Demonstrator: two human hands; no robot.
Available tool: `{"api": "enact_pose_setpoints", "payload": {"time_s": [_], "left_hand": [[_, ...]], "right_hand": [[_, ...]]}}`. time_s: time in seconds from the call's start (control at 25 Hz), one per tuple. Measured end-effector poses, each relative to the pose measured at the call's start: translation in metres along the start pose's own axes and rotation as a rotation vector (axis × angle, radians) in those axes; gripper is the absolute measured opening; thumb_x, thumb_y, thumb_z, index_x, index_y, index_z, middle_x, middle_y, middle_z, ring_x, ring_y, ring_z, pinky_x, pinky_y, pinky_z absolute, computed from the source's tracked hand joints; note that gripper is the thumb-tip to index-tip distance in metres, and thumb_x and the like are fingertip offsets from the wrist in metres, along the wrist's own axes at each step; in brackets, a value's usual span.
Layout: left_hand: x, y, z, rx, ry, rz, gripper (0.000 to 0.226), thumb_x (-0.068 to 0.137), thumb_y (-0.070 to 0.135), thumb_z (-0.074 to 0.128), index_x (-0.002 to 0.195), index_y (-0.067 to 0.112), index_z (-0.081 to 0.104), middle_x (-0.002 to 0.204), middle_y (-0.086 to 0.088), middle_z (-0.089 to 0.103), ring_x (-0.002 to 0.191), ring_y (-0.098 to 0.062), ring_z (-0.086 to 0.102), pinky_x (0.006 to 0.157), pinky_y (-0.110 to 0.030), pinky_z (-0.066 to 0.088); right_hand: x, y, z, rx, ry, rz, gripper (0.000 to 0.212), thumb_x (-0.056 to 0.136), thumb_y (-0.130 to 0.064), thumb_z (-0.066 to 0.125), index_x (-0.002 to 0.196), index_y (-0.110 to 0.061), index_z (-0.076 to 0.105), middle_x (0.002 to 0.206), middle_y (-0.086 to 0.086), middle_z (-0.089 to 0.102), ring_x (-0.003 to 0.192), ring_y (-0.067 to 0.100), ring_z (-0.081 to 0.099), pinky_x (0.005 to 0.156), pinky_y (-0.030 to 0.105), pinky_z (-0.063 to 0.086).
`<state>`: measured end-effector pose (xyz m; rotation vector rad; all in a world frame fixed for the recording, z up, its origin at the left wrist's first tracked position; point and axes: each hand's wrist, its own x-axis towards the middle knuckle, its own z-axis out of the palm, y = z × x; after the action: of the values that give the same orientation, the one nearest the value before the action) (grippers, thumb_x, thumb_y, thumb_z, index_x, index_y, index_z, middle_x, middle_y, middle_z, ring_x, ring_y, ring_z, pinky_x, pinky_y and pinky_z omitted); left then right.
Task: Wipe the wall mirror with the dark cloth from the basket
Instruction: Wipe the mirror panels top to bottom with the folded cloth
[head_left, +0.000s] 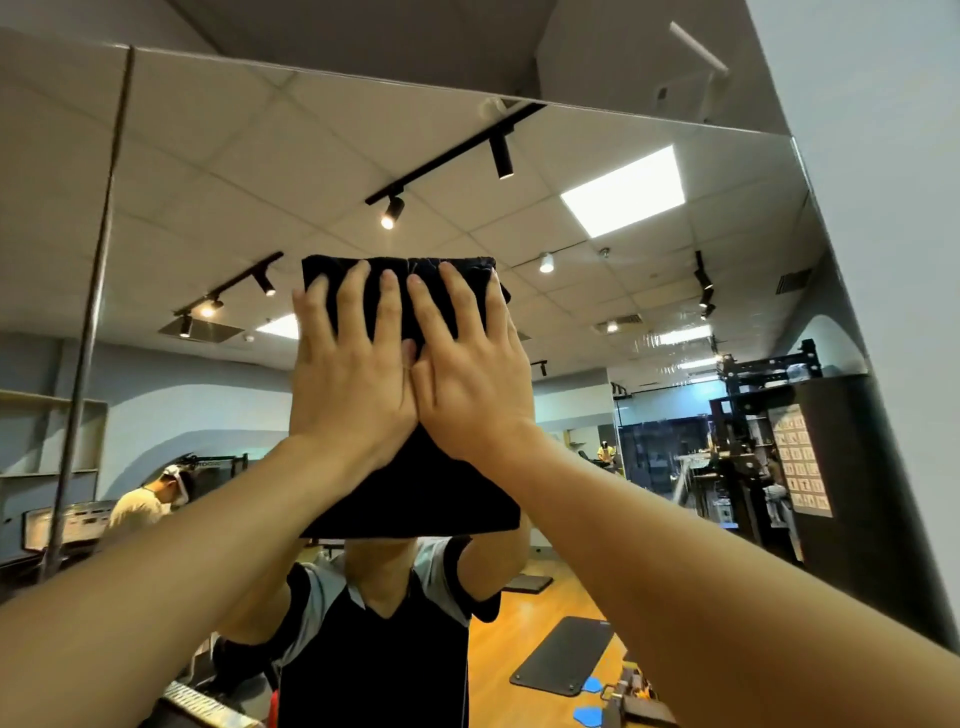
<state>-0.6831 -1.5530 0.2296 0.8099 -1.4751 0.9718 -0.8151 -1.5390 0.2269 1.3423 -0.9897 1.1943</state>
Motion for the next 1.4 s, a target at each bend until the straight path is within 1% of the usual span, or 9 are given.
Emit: {"api": "enact_pose_setpoints", "payload": {"time_s": [0.08,0.2,0.32,0.56,0.84,0.96,1.08,1.24,1.4], "left_hand": [[0.005,0.036,0.012,-0.012,-0.003,0.017,0.061,0.102,0.037,0.037,0.154,0.007,0.032,0.157,-0.019,0.029,0.142,-0.045,0.024,0.115,-0.063,0.031],[0.015,0.088,0.029,-0.022,-0.013,0.031,0.063,0.103,0.039,0.035,0.156,0.006,0.029,0.159,-0.019,0.027,0.144,-0.045,0.022,0.122,-0.062,0.018],[0.028,0.136,0.047,-0.019,-0.003,0.031,0.063,0.103,0.039,0.033,0.156,0.006,0.027,0.159,-0.020,0.027,0.145,-0.045,0.022,0.124,-0.059,0.011],[0.051,0.221,0.077,0.006,-0.007,0.027,0.063,0.104,0.040,0.029,0.157,0.006,0.024,0.160,-0.021,0.026,0.146,-0.046,0.021,0.124,-0.060,0.012],[0.071,0.320,0.103,0.002,-0.034,0.018,0.069,0.101,0.042,0.015,0.159,0.005,0.017,0.162,-0.022,0.020,0.148,-0.047,0.017,0.124,-0.060,0.008],[0.076,0.357,0.112,-0.004,-0.055,0.032,0.072,0.098,0.043,0.010,0.159,0.005,0.014,0.163,-0.021,0.017,0.149,-0.046,0.014,0.124,-0.059,0.006],[0.081,0.386,0.123,-0.017,-0.060,0.029,0.071,0.099,0.043,0.012,0.160,0.006,0.014,0.164,-0.021,0.016,0.150,-0.046,0.013,0.124,-0.059,0.006],[0.085,0.415,0.135,-0.030,-0.059,0.030,0.069,0.101,0.042,0.016,0.160,0.006,0.013,0.164,-0.021,0.016,0.150,-0.046,0.012,0.124,-0.060,0.008],[0.090,0.437,0.143,-0.043,-0.043,0.055,0.066,0.104,0.040,0.020,0.160,0.005,0.014,0.164,-0.022,0.016,0.150,-0.048,0.012,0.124,-0.060,0.007]], "right_hand": [[-0.005,0.039,-0.010,-0.035,-0.033,-0.010,0.064,0.101,-0.042,0.021,0.159,-0.017,0.035,0.164,0.014,0.031,0.153,0.043,0.020,0.123,0.055,0.021],[-0.010,0.096,-0.023,-0.066,-0.046,-0.017,0.067,0.100,-0.042,0.016,0.160,-0.018,0.033,0.165,0.011,0.030,0.154,0.039,0.020,0.124,0.053,0.019],[-0.011,0.147,-0.036,-0.092,-0.030,-0.051,0.064,0.101,-0.037,0.020,0.159,-0.015,0.035,0.164,0.012,0.033,0.154,0.035,0.023,0.125,0.051,0.017],[-0.016,0.237,-0.057,-0.042,0.021,-0.042,0.060,0.100,-0.031,0.032,0.158,-0.018,0.037,0.164,0.010,0.034,0.151,0.037,0.026,0.121,0.052,0.030],[-0.022,0.341,-0.083,-0.055,0.047,-0.138,0.059,0.101,-0.025,0.029,0.157,-0.011,0.039,0.162,0.011,0.038,0.153,0.030,0.029,0.125,0.052,0.021],[-0.028,0.377,-0.093,-0.050,0.048,-0.110,0.059,0.101,-0.027,0.029,0.158,-0.014,0.038,0.162,0.010,0.037,0.154,0.029,0.027,0.126,0.050,0.020],[-0.033,0.409,-0.100,-0.057,0.034,-0.089,0.060,0.101,-0.029,0.028,0.159,-0.016,0.036,0.164,0.009,0.034,0.154,0.030,0.024,0.126,0.050,0.020],[-0.040,0.437,-0.107,-0.035,0.043,-0.069,0.058,0.102,-0.028,0.033,0.159,-0.016,0.036,0.164,0.010,0.033,0.153,0.030,0.022,0.122,0.054,0.030],[-0.040,0.459,-0.115,-0.070,0.051,-0.082,0.058,0.102,-0.028,0.031,0.157,-0.012,0.039,0.162,0.013,0.036,0.153,0.029,0.023,0.124,0.054,0.026]]}}
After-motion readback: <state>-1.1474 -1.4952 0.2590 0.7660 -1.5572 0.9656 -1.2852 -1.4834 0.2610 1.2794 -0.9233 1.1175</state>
